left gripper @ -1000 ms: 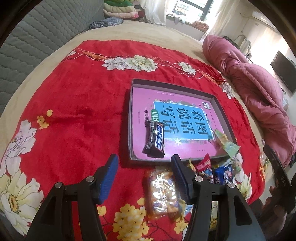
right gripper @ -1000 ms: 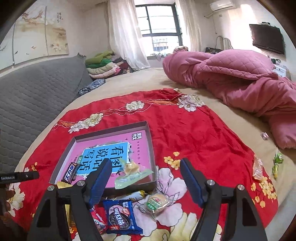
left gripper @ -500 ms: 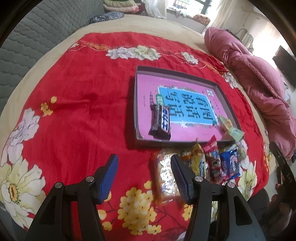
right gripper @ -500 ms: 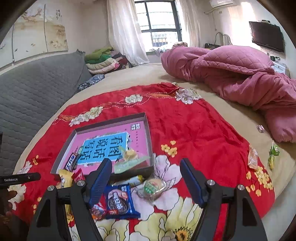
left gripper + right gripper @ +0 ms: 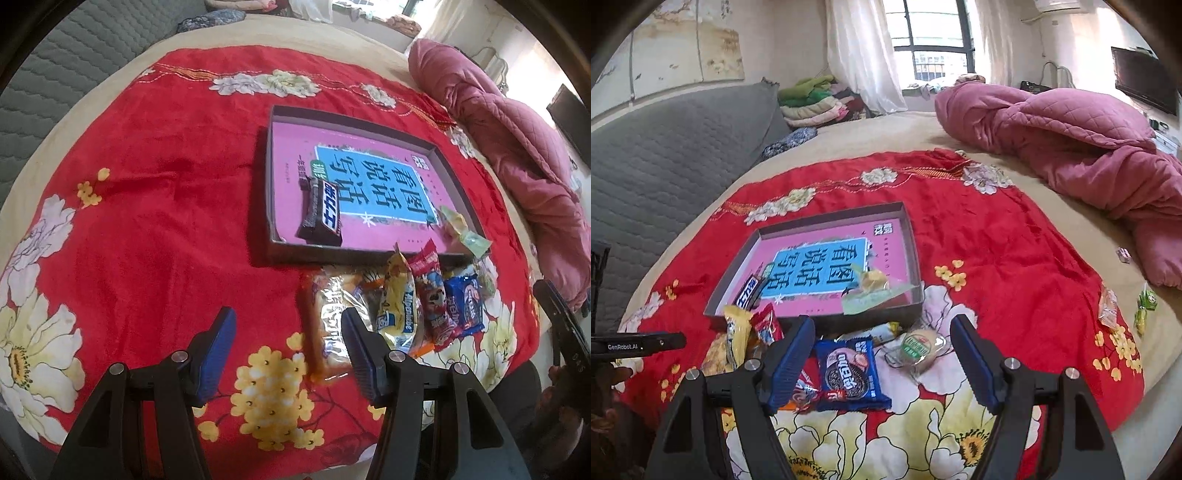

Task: Organize snacks
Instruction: 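Move both tools back over the remaining snack packets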

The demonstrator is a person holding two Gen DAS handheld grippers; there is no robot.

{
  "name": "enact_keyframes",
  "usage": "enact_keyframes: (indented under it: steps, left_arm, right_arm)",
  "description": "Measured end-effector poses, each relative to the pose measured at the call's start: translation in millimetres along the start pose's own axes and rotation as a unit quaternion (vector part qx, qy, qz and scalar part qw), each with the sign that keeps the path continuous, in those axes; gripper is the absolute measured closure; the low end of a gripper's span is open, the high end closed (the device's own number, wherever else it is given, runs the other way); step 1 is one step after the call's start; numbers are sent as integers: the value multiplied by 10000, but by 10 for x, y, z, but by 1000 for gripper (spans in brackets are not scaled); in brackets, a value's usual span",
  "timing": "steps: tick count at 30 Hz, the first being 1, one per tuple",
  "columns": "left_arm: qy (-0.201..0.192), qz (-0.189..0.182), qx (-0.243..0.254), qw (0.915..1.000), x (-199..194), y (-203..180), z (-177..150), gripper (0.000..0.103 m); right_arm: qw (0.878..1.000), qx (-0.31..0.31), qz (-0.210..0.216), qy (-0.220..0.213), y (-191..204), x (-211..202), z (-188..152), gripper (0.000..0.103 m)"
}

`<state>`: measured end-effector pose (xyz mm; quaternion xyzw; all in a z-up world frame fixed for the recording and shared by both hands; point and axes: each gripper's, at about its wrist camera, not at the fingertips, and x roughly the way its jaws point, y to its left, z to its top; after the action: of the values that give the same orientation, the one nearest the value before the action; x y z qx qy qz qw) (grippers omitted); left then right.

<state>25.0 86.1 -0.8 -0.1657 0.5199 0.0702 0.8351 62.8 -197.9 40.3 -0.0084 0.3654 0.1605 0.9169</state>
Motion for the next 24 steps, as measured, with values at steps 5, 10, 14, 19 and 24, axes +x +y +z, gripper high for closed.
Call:
enact_keyframes:
  steps: [5,10,14,19,24]
  left_arm:
    - [137,-9,88,9999,96,-65,-46,42]
    - [280,-48,100,9995,197,-102,-74,42]
    - [334,-68,82,9994,273,-122,-54,42]
    - [377,-47,97,9992,386,-171,20,42]
    - [419,-78,173,9989,481,-254,69,42]
  right_arm:
    - [9998,-102,45,155,41,65,-30,28]
    - [9994,-167,71,309,70,141,-63,28]
    - [9987,-235,103,441,99,207,-86,28]
    - [9977,-312,93,592,133,279,-120,28]
    - [9965,-361,81,751,151,349,-152,28]
